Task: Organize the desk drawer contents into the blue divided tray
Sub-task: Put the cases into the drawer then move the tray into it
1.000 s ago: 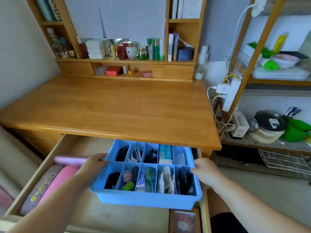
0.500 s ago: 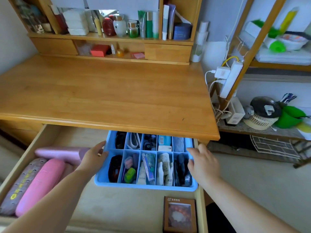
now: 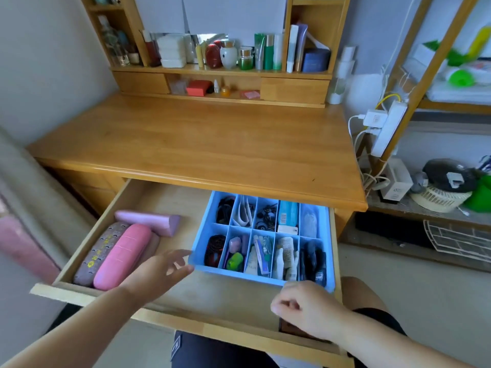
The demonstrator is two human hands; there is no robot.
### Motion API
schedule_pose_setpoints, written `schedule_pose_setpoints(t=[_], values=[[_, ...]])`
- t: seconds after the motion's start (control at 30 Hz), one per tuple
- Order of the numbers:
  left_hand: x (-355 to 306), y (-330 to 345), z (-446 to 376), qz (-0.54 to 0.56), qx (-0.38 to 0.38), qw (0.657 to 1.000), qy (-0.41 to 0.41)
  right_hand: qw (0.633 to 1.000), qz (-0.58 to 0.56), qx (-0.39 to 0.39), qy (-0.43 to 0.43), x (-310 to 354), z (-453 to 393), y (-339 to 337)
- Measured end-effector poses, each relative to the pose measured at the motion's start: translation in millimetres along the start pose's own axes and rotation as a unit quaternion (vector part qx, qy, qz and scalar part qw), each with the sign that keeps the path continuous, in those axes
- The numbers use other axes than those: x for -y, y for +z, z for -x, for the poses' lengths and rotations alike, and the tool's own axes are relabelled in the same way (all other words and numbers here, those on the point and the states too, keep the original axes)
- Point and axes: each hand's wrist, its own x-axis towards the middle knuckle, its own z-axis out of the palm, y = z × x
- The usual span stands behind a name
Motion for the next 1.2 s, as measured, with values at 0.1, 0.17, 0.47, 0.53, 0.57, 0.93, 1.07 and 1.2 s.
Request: schedule_pose_setpoints(t=[0.1, 0.17, 0.47, 0.53, 0.57, 0.93, 1.07, 1.2], values=[[19, -11, 43, -0.024, 0.091, 0.995, 0.012, 0.998, 0.010, 0.068, -0.007, 14, 2, 25], [33, -10, 57, -0.084, 0.099, 0.990, 0.058, 0.997, 0.040, 0.060, -0.011, 16, 2, 27], [40, -6, 55, -0.220, -0.075, 0.931, 0.280, 0.954, 0.238, 0.016, -0.181, 17, 4, 34], [38, -11, 48, -0.215, -0.086, 0.928, 0.292, 0.954, 0.234, 0.016, -0.187, 15, -1, 26], [37, -13, 42, -0.210, -0.088, 0.928, 0.293, 0.956, 0.230, 0.018, -0.182, 14, -4, 21], [18, -38, -73, -0.164, -0.084, 0.943, 0.276, 0.974, 0.176, -0.041, -0.140, -16, -76, -51], [24, -34, -92, -0.177, -0.083, 0.934, 0.298, 0.982, 0.134, -0.023, -0.133, -28, -94, -62], [24, -35, -95, -0.181, -0.027, 0.943, 0.279, 0.994, 0.071, 0.023, -0.084, -26, -104, -71]])
